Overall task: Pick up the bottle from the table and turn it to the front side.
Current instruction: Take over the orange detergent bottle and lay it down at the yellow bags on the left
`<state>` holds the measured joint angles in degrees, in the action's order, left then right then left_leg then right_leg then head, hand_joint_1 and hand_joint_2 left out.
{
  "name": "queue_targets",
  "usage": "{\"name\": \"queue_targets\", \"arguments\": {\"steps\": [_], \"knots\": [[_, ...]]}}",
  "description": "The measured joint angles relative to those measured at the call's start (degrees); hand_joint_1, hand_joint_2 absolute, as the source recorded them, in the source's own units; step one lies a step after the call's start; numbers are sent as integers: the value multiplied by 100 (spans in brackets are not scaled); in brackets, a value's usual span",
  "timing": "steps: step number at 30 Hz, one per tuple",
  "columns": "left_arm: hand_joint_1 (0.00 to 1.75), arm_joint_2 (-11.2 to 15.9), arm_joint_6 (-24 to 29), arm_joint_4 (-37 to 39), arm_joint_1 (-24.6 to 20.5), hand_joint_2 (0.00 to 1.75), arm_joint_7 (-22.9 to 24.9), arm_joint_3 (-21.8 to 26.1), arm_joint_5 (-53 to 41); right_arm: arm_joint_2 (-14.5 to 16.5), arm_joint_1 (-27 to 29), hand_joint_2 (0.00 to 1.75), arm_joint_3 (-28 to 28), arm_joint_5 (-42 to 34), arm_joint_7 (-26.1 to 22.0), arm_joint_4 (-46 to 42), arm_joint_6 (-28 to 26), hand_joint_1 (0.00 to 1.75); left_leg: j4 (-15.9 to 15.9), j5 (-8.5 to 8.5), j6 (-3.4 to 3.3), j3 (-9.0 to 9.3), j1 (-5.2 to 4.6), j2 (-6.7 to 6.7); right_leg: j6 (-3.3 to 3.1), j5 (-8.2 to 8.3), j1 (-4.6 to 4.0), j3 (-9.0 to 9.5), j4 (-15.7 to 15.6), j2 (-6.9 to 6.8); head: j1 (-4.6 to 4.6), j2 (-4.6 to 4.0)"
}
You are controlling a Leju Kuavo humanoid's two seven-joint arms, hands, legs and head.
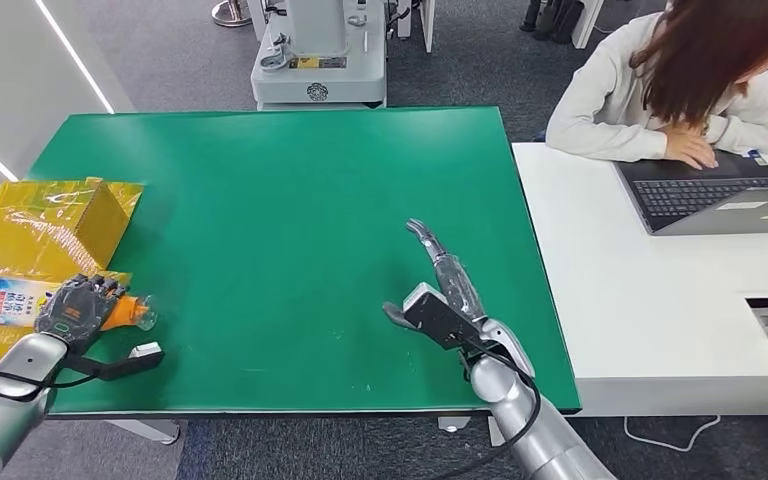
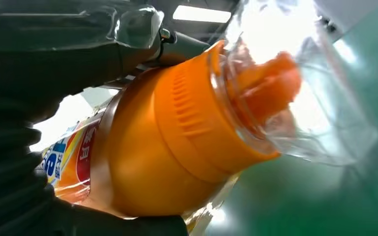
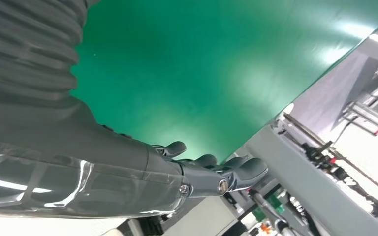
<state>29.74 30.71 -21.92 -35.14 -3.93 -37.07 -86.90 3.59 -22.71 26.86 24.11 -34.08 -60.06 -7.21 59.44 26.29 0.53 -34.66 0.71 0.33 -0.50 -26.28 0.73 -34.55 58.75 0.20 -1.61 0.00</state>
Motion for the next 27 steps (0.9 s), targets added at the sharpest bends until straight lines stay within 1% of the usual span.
{"name": "queue_targets", "arguments": {"steps": [1,2,5,6,9,12,16,19,24,25,27], "knots": [[175,8,-43,50,0,175,0,42,8,-1,21,175,0,5,-1,-41,15,0,-1,-1,1,1,0,0,-1,0,0,1,0,0,-1,0],[164,12,-80,93,-1,175,0,84,12,-2,39,175,0,10,-2,-77,28,0,-1,-2,2,2,0,1,-2,1,0,1,0,1,-1,0],[33,11,-133,174,-3,175,0,187,13,-5,78,175,0,23,-2,-151,46,0,-1,-5,7,6,0,3,-5,5,0,1,1,3,-1,0],[0,8,-130,189,-3,175,0,218,8,-5,85,175,0,32,-2,-166,54,0,-2,-6,8,8,0,4,-6,6,0,1,1,4,-1,0],[0,-30,-24,213,-1,175,7,324,-53,-5,89,175,1,56,-2,-199,104,0,-2,-9,13,11,0,3,-7,7,0,2,3,4,-2,1],[0,-128,222,231,10,175,3,462,-113,-4,81,175,15,69,-3,-208,136,0,-3,-11,15,10,0,-2,-8,7,0,2,5,0,-2,0],[0,-342,555,245,33,175,-234,757,19,-3,68,175,33,64,21,-208,121,0,-3,-14,18,6,0,-18,-7,6,1,3,6,-15,0,0],[0,-568,779,245,60,175,-692,1069,481,-3,62,175,35,33,53,-208,99,0,-3,-16,16,3,-2,-25,-7,6,2,4,5,-23,0,0],[0,-1127,846,245,132,175,-1896,1910,1785,-3,60,175,35,-43,94,-218,69,0,0,-16,15,1,-4,-24,-3,9,3,3,4,-22,0,0],[0,-1233,843,245,143,175,-2043,2076,1948,-3,59,175,35,-51,99,-220,67,0,0,-16,15,1,-4,-22,-2,9,3,2,4,-21,0,0],[0,-1388,840,245,160,175,-2147,2326,2069,-3,59,175,35,-57,104,-221,65,0,0,-16,15,1,-3,-20,-2,9,3,1,4,-19,-1,0]]}}
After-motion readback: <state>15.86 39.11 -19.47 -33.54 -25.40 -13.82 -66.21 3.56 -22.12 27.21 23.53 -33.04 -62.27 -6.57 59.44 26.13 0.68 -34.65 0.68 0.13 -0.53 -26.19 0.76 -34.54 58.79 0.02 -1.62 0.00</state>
